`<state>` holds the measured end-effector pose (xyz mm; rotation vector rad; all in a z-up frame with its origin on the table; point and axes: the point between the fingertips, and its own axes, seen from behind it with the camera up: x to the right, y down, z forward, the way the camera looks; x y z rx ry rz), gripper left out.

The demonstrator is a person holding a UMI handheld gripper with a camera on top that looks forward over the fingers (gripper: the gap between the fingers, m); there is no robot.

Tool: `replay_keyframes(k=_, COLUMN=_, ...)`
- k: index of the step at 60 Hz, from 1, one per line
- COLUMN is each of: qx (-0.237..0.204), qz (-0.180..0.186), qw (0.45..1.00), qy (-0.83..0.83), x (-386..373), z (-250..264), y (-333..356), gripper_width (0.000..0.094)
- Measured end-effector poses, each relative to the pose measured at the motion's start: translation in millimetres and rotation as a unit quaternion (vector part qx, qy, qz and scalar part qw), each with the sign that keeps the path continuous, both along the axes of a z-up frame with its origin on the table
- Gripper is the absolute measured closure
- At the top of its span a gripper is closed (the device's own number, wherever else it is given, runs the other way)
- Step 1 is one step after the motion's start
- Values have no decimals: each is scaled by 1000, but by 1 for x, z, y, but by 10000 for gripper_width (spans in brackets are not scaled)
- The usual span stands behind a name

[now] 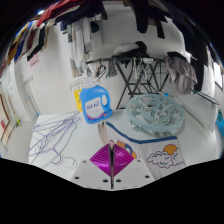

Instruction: Fold towel

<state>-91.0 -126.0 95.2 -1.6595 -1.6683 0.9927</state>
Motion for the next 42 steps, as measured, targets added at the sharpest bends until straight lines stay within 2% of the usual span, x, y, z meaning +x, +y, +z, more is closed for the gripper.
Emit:
replay_keyframes(k=6, qx=3, qz=-13, qw=1000, qy=14, x=0, z=24, y=54, gripper_width=928)
replay_keyframes(k=11, qx=25, qz=-33, qw=999, qy=21, x=1, z=30, y=108, gripper_width=928)
replay_keyframes(k=20, qx=55, qz=-73, qw=996, qy=1, x=1, z=-5, y=185, gripper_width=926)
replay_keyframes(k=26, qx=64, qz=-73, qw=995, qy=-13, x=4, z=-34, y=203, gripper_width=888)
replay_keyframes(k=27, qx=66, qz=-73, qw=995, qy=-14, x=4, z=-37, y=206, gripper_width=827)
replay_keyframes(k=28, qx=69, qz=-75, qw=995, qy=-14, x=4, z=-40, y=208, gripper_width=703)
replay_keyframes(k=32, qx=88, qz=-88, qw=992, qy=-27, x=10, z=-47, y=220, gripper_width=80)
replay_keyframes(k=33, qx=88, qz=-90, qw=992, qy=-30, x=14, z=-47, y=222, gripper_width=138)
replay_keyframes(k=34, qx=86, qz=-92, qw=992, qy=-32, x=17, z=-45, y=223, gripper_width=158)
replay_keyframes(k=36, qx=76, qz=-89, qw=993, qy=-34, x=24, z=-39, y=220, gripper_width=142)
replay_keyframes(k=38, qx=65, qz=-82, qw=994, qy=-39, x=34, z=-32, y=215, gripper_width=78)
replay_keyframes(k=42, qx=62, qz=-66, qw=995, qy=-51, x=64, z=-11, y=208, gripper_width=94)
